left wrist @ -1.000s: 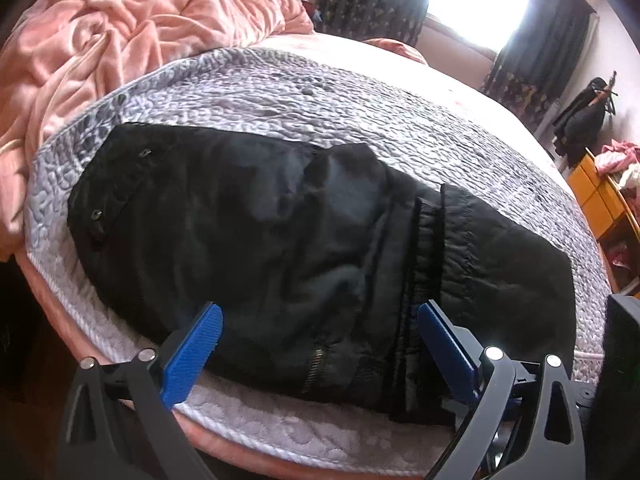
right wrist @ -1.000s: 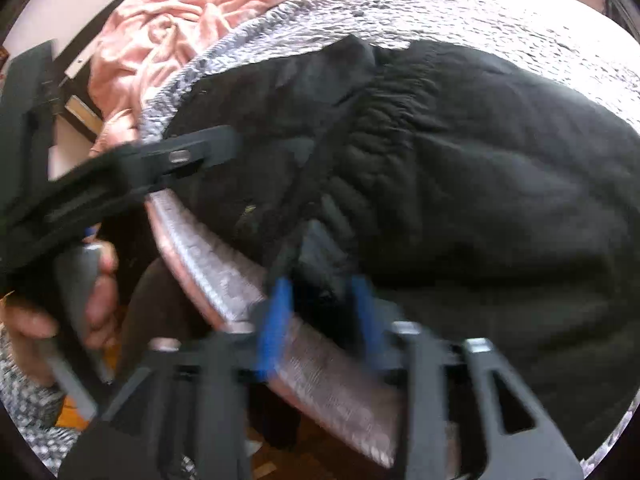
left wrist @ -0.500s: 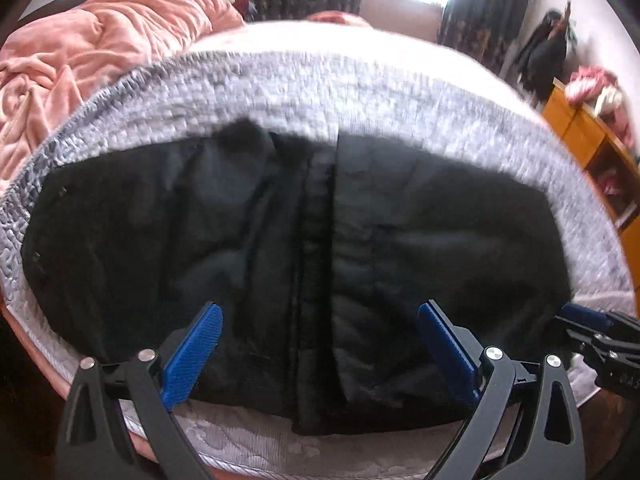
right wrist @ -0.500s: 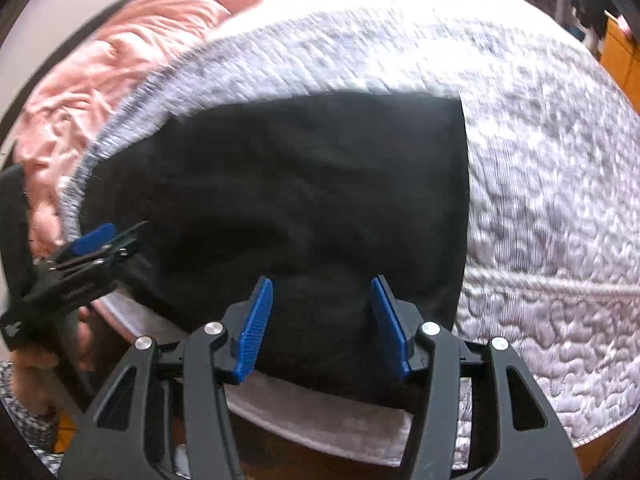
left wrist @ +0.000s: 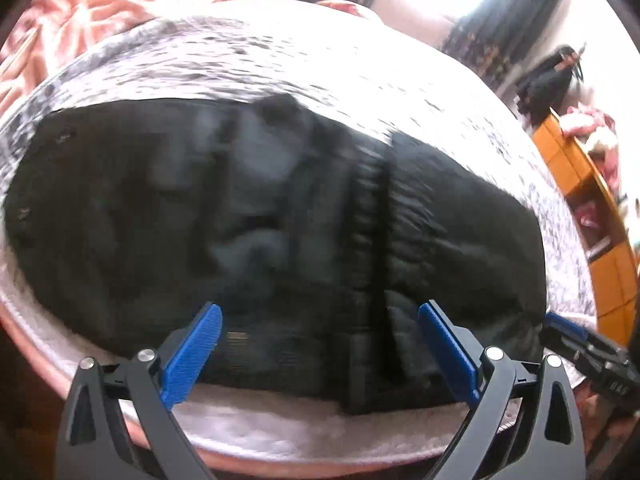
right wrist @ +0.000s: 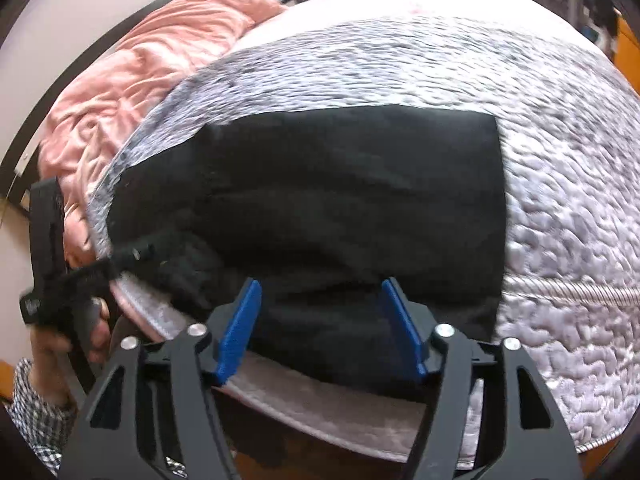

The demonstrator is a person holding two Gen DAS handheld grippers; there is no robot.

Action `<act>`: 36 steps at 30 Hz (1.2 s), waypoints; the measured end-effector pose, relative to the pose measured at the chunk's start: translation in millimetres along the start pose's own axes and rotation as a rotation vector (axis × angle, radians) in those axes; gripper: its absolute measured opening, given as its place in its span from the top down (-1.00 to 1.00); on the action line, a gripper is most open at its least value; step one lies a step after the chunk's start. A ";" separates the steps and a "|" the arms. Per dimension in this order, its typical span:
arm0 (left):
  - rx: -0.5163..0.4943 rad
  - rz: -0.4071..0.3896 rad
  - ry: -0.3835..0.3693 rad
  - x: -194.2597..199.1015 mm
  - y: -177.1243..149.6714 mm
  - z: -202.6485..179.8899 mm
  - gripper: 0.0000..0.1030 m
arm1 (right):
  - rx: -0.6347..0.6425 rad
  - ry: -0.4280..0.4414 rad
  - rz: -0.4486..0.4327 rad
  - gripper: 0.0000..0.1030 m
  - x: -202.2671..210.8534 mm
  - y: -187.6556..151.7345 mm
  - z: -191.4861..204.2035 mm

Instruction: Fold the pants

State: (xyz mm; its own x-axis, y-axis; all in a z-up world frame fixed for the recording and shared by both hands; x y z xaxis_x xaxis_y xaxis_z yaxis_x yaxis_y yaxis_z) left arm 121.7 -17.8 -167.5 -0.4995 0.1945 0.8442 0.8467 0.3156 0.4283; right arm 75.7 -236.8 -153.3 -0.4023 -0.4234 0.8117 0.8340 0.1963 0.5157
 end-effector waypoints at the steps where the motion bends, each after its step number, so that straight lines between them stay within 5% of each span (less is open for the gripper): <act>1: 0.034 0.002 -0.006 4.8 3.6 14.7 -0.92 | 0.015 0.007 0.002 -0.24 -1.8 1.0 6.4; 6: 0.300 -0.037 -0.003 32.2 28.4 116.8 -0.90 | 0.050 0.069 0.040 -0.24 -26.6 9.7 38.8; 11: 0.443 -0.077 0.043 41.1 43.2 196.0 -0.88 | 0.103 0.086 0.086 -0.24 -50.1 18.1 69.4; 18: 0.649 -0.085 -0.074 25.9 66.7 269.0 -0.61 | 0.172 0.048 0.125 -0.25 -74.5 19.1 87.1; 30: 0.754 -0.131 -0.234 16.8 64.6 302.0 -0.56 | 0.176 0.035 0.138 -0.31 -86.2 15.3 84.5; 36: 0.791 -0.213 -0.363 27.3 61.2 305.7 -0.16 | 0.166 0.048 0.133 -0.32 -87.1 14.4 81.6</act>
State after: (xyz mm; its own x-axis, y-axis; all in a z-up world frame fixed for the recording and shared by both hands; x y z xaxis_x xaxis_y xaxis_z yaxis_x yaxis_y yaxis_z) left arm 103.8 290.7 -216.8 -0.7724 0.2985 0.5607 0.4226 0.9004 0.1029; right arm 91.9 -124.9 -194.2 -0.2710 -0.4251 0.8636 0.8033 0.3944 0.4462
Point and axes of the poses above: each gripper's, at about its wrist camera, not at the fingertips, and x roughly against the way its jaws point, z to its left, y to its top, the point moved 9 cm from there along -x, roughly the way its jaws point, and after that the axes turned 6 degrees about x, right-handed, at the moved point
